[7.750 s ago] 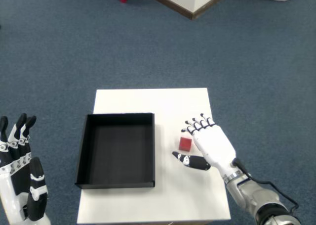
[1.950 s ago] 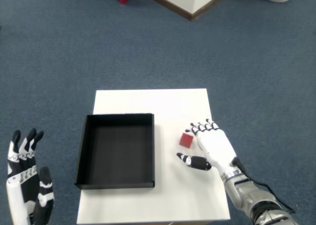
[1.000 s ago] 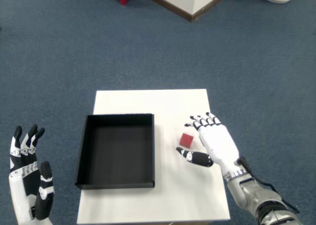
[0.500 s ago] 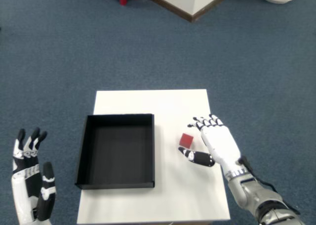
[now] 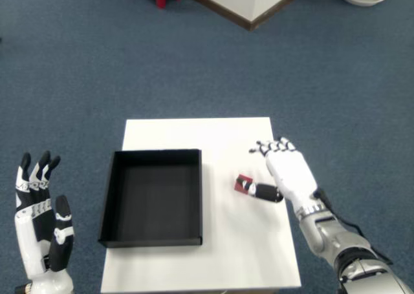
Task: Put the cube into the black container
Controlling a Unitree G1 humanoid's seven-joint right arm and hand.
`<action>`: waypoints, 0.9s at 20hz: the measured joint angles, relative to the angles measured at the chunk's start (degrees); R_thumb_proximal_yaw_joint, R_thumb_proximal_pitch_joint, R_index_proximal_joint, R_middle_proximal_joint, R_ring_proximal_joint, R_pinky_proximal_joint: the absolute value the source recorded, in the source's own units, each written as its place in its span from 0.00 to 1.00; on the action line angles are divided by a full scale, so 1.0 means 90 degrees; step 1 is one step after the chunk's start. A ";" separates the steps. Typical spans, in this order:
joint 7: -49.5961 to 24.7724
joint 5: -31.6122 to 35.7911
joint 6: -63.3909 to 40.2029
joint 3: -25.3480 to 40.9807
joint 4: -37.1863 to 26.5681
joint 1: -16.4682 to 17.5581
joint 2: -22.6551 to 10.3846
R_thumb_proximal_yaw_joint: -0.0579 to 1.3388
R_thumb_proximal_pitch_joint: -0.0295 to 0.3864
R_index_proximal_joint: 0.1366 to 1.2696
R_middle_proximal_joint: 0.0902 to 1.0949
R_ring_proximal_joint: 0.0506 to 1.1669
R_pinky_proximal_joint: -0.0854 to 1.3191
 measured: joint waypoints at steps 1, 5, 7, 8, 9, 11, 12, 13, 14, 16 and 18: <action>0.0050 0.0001 0.0047 -0.0005 0.0024 0.0024 0.0019 0.48 0.07 0.28 0.17 0.20 0.15; 0.0146 -0.0003 0.0125 0.0010 0.0204 0.0483 0.0162 0.49 0.08 0.28 0.17 0.21 0.15; 0.0170 -0.0007 0.0179 0.0013 0.0210 0.0551 0.0176 0.49 0.08 0.28 0.17 0.21 0.15; 0.0170 -0.0007 0.0185 0.0019 0.0207 0.0585 0.0177 0.49 0.08 0.28 0.17 0.21 0.15; 0.0170 -0.0007 0.0189 0.0024 0.0207 0.0653 0.0186 0.49 0.07 0.28 0.17 0.21 0.15; 0.0177 -0.0009 0.0275 0.0036 0.0210 0.0812 0.0205 0.49 0.08 0.28 0.17 0.21 0.15; 0.0180 -0.0010 0.0298 0.0050 0.0210 0.0850 0.0203 0.49 0.08 0.28 0.17 0.21 0.15; 0.0180 -0.0010 0.0304 0.0051 0.0208 0.0851 0.0201 0.49 0.08 0.28 0.17 0.21 0.15; 0.0180 -0.0010 0.0304 0.0051 0.0201 0.0851 0.0197 0.49 0.08 0.28 0.17 0.21 0.15; 0.0180 -0.0010 0.0304 0.0051 0.0194 0.0852 0.0189 0.49 0.08 0.28 0.17 0.21 0.15; 0.0181 -0.0010 0.0306 0.0051 0.0188 0.0855 0.0180 0.49 0.08 0.28 0.17 0.21 0.15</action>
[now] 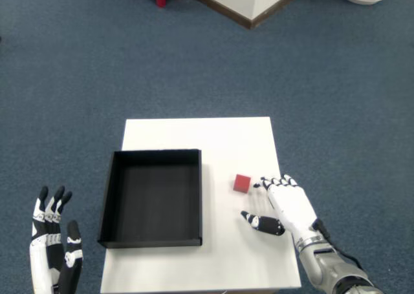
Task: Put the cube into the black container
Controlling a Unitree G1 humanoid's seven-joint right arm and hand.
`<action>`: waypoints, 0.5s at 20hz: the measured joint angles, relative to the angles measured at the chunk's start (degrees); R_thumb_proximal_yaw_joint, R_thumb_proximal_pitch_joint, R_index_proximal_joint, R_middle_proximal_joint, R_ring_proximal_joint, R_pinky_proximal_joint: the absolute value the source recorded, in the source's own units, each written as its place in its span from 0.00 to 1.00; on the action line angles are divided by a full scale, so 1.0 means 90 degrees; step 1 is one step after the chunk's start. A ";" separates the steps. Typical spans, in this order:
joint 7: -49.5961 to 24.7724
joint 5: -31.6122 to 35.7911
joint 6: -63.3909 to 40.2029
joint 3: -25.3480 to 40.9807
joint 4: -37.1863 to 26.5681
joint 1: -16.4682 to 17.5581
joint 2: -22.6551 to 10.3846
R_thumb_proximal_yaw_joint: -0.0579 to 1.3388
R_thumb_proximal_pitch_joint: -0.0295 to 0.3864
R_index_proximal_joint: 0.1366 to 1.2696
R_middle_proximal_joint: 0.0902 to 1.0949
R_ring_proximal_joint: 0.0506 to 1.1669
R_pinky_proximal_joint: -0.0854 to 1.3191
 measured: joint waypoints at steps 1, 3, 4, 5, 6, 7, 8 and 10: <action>0.0006 0.0000 0.0015 0.0000 -0.0002 0.0007 -0.0006 0.50 0.08 0.28 0.17 0.21 0.15; 0.0058 -0.0001 0.0080 0.0000 -0.0005 0.0015 -0.0023 0.50 0.08 0.28 0.16 0.21 0.15; 0.0087 -0.0001 0.0084 0.0000 -0.0008 0.0015 -0.0026 0.50 0.08 0.28 0.16 0.21 0.15; 0.0119 -0.0001 0.0085 0.0001 -0.0019 0.0015 -0.0026 0.50 0.08 0.28 0.16 0.21 0.15; 0.0124 -0.0001 0.0086 0.0000 -0.0021 0.0015 -0.0031 0.50 0.08 0.28 0.16 0.21 0.14; 0.0134 -0.0001 0.0091 0.0000 -0.0036 0.0015 -0.0038 0.50 0.08 0.28 0.16 0.21 0.14; 0.0146 -0.0001 0.0093 0.0000 -0.0053 0.0015 -0.0038 0.50 0.08 0.28 0.16 0.21 0.14; 0.0203 -0.0001 0.0093 0.0000 -0.0115 0.0004 -0.0037 0.50 0.08 0.27 0.16 0.21 0.14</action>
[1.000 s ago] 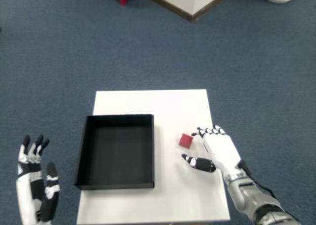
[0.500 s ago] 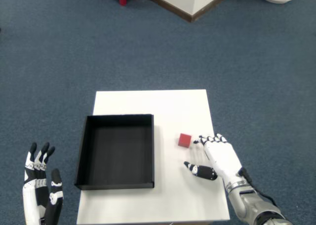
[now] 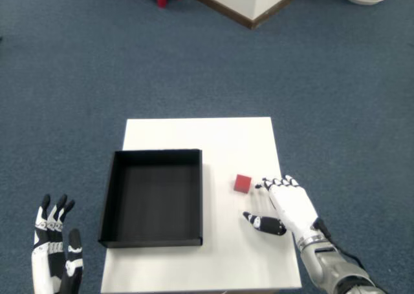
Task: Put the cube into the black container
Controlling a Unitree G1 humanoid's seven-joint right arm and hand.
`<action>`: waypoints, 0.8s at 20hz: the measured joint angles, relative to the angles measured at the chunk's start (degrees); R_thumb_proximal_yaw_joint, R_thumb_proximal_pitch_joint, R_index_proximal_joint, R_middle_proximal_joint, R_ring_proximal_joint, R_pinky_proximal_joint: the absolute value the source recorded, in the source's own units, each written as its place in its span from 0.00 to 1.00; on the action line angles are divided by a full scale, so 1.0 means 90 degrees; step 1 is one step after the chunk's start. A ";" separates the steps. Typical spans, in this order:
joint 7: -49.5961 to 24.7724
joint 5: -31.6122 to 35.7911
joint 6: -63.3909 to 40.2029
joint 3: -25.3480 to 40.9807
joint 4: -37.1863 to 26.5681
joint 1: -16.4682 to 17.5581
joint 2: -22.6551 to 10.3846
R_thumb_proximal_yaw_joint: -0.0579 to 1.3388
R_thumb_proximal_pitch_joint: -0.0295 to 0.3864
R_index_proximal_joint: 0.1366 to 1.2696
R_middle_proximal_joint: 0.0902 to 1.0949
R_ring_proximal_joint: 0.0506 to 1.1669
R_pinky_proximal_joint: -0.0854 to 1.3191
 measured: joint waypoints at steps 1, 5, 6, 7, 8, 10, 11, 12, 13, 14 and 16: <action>0.0002 0.0000 0.0000 0.0000 -0.0008 -0.0017 -0.0006 0.50 0.08 0.27 0.16 0.21 0.14; 0.0003 0.0000 0.0000 -0.0003 -0.0079 -0.0058 -0.0062 0.50 0.08 0.28 0.16 0.21 0.14; 0.0003 0.0000 0.0000 -0.0004 -0.0081 -0.0060 -0.0080 0.50 0.08 0.28 0.16 0.21 0.14; 0.0003 0.0000 0.0000 -0.0004 -0.0082 -0.0060 -0.0094 0.50 0.07 0.27 0.16 0.21 0.14; 0.0003 0.0000 -0.0001 -0.0005 -0.0082 -0.0061 -0.0107 0.50 0.07 0.27 0.16 0.21 0.15; 0.0003 0.0000 -0.0001 -0.0011 -0.0088 -0.0085 -0.0118 0.50 0.07 0.27 0.16 0.21 0.15; 0.0003 0.0000 -0.0002 -0.0017 -0.0110 -0.0114 -0.0118 0.50 0.07 0.27 0.16 0.21 0.15; 0.0002 0.0000 -0.0007 -0.0033 -0.0134 -0.0144 -0.0120 0.50 0.07 0.27 0.16 0.21 0.15; 0.0001 0.0000 -0.0017 -0.0036 -0.0143 -0.0172 -0.0128 0.50 0.07 0.27 0.16 0.21 0.15; 0.0000 0.0000 -0.0025 -0.0036 -0.0150 -0.0187 -0.0139 0.50 0.07 0.27 0.16 0.21 0.15; -0.0001 0.0000 -0.0031 -0.0037 -0.0151 -0.0203 -0.0148 0.50 0.07 0.26 0.16 0.20 0.15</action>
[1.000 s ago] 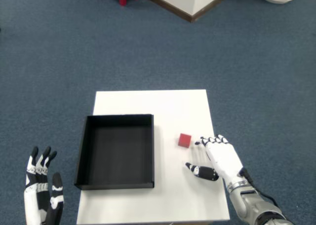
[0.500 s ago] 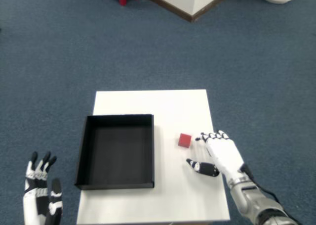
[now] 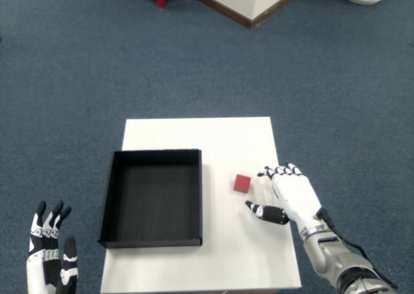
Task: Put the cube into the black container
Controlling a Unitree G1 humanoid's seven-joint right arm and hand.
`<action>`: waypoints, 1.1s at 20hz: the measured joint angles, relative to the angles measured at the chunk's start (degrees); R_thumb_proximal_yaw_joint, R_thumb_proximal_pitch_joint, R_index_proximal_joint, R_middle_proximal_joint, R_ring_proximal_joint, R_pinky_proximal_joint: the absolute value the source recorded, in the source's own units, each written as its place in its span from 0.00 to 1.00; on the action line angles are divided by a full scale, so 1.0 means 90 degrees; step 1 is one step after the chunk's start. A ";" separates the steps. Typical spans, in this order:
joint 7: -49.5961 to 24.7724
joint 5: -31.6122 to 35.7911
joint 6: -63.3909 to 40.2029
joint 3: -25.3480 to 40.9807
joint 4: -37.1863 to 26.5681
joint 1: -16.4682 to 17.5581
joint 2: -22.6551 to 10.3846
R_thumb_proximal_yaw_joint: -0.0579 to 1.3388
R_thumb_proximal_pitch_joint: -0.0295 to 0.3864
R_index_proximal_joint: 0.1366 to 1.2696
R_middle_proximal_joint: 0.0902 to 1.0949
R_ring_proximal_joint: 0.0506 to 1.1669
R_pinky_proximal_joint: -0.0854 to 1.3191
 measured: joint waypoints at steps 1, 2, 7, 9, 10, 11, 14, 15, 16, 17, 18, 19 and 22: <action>-0.0001 0.0000 -0.0005 0.0000 0.0000 -0.0006 -0.0003 0.50 0.07 0.26 0.16 0.20 0.15; -0.0005 0.0000 -0.0035 -0.0001 0.0000 -0.0008 -0.0009 0.50 0.07 0.26 0.16 0.20 0.15; -0.0008 0.0000 -0.0097 -0.0001 0.0000 -0.0083 -0.0011 0.49 0.07 0.26 0.16 0.20 0.15; -0.0008 0.0000 -0.0097 -0.0007 0.0005 -0.0097 -0.0011 0.50 0.07 0.26 0.16 0.20 0.15; -0.0007 0.0000 -0.0096 -0.0015 0.0015 -0.0099 -0.0011 0.50 0.07 0.26 0.16 0.20 0.15; -0.0007 0.0000 -0.0096 -0.0024 0.0018 -0.0099 -0.0011 0.50 0.07 0.26 0.16 0.20 0.15; -0.0004 0.0001 -0.0094 -0.0030 0.0020 -0.0141 -0.0011 0.50 0.07 0.26 0.16 0.20 0.15; 0.0008 0.0001 -0.0089 -0.0034 0.0020 -0.0160 -0.0010 0.50 0.08 0.26 0.16 0.19 0.15; 0.0014 0.0001 -0.0082 -0.0038 0.0021 -0.0161 -0.0009 0.50 0.08 0.26 0.16 0.19 0.15; 0.0025 0.0001 -0.0070 -0.0041 0.0021 -0.0161 -0.0006 0.50 0.08 0.27 0.16 0.19 0.15; 0.0030 0.0001 -0.0062 -0.0042 0.0023 -0.0162 -0.0005 0.49 0.08 0.27 0.16 0.19 0.15; 0.0032 0.0001 -0.0052 -0.0043 0.0024 -0.0165 -0.0003 0.49 0.08 0.27 0.16 0.19 0.15; 0.0077 0.0001 -0.0015 -0.0044 0.0025 -0.0182 0.0008 0.49 0.08 0.27 0.16 0.19 0.15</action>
